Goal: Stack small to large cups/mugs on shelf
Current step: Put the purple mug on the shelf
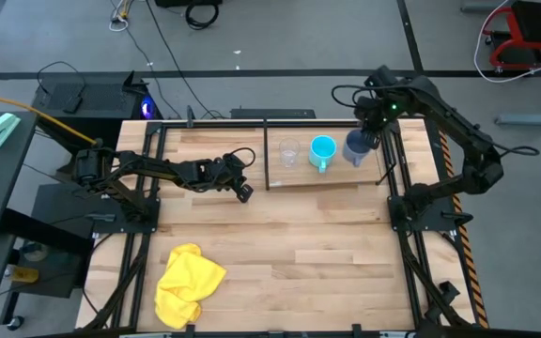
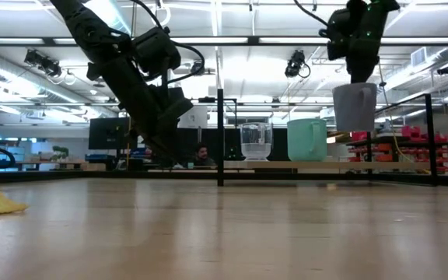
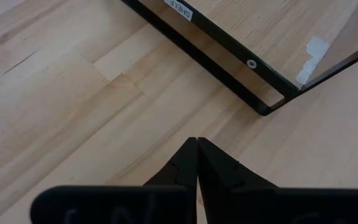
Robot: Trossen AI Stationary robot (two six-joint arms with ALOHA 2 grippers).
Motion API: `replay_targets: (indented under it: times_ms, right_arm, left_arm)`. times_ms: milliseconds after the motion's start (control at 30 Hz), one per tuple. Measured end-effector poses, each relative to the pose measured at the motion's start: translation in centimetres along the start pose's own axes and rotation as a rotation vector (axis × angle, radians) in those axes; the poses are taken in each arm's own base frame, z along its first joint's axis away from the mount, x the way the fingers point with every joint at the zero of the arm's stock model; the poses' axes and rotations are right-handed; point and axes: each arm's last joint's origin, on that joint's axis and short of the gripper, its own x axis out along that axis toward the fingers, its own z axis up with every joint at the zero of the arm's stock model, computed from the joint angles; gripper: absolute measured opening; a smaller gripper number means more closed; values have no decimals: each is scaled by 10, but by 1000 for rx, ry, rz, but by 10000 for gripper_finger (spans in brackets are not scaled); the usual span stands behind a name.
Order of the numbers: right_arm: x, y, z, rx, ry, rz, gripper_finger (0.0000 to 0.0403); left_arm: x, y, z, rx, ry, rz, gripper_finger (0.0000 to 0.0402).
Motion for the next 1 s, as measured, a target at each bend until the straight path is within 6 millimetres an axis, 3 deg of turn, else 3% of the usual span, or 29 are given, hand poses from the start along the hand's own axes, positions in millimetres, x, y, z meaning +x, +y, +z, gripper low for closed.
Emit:
replay_targets:
  times_ms: [467,1000]
  right_arm:
    - [39,-13,-14,-5,-7,26,2]
    - [49,-19,-20,2,32,-29,2]
  left_arm:
    - [0,-1,-1,2,1,-3,14]
    - [0,-1,0,1,0,-2,18]
